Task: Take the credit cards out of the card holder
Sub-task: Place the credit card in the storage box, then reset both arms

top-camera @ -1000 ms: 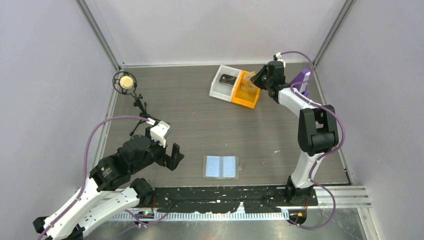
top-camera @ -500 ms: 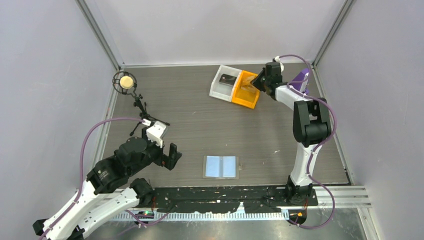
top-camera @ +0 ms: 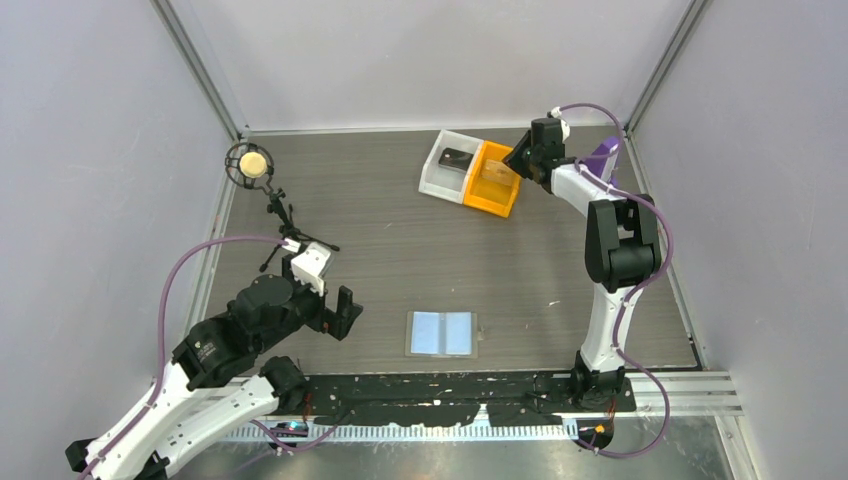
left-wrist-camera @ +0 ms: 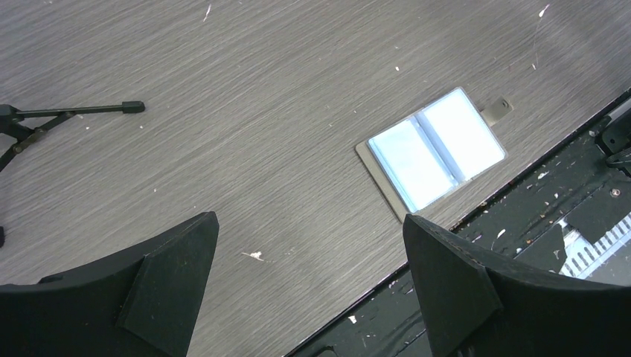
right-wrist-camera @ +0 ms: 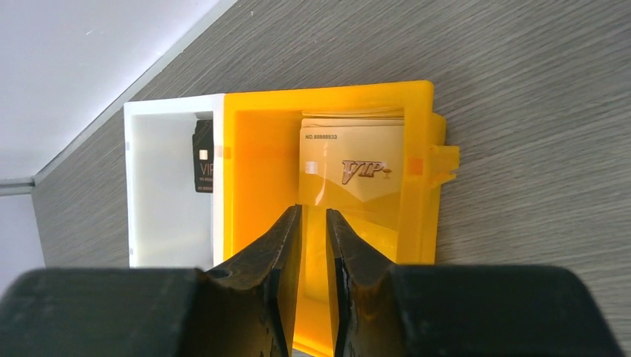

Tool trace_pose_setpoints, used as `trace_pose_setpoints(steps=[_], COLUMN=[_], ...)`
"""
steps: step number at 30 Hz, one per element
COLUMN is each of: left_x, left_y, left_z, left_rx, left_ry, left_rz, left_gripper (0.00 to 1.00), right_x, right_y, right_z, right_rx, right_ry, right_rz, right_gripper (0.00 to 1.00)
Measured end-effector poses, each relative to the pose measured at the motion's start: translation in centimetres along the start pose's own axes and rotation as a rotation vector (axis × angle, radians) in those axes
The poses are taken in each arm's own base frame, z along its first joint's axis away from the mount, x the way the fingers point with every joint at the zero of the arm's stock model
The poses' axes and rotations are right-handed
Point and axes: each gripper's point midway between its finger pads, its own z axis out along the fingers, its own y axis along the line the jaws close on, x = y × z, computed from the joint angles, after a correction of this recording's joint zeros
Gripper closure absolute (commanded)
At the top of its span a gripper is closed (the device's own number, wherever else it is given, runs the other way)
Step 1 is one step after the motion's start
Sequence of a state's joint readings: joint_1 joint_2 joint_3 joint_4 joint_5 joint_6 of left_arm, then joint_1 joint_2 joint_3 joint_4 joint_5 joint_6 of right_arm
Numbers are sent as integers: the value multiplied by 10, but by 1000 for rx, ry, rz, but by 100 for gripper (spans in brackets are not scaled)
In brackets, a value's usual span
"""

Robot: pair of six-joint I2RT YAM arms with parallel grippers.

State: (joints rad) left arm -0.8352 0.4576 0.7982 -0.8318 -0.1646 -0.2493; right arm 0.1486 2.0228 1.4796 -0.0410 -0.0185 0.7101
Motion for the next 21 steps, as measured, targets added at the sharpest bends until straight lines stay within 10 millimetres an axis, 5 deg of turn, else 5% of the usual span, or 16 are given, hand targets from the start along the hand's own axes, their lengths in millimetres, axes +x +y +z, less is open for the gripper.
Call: trace_pose_setpoints(steps=[12, 21], left_x=[1, 1], left_y=[0, 0], left_z=[0, 0], left_rx=[-1, -1], left_ry=[5, 4], left_rz=[1, 0], left_gripper=[1, 1], right_x=[-1, 19], right_y=[-9, 17], right_z=[-6, -14], right_rx=[71, 43], right_ry=[11, 29], right_rz=[-142, -451], right_gripper=[84, 89])
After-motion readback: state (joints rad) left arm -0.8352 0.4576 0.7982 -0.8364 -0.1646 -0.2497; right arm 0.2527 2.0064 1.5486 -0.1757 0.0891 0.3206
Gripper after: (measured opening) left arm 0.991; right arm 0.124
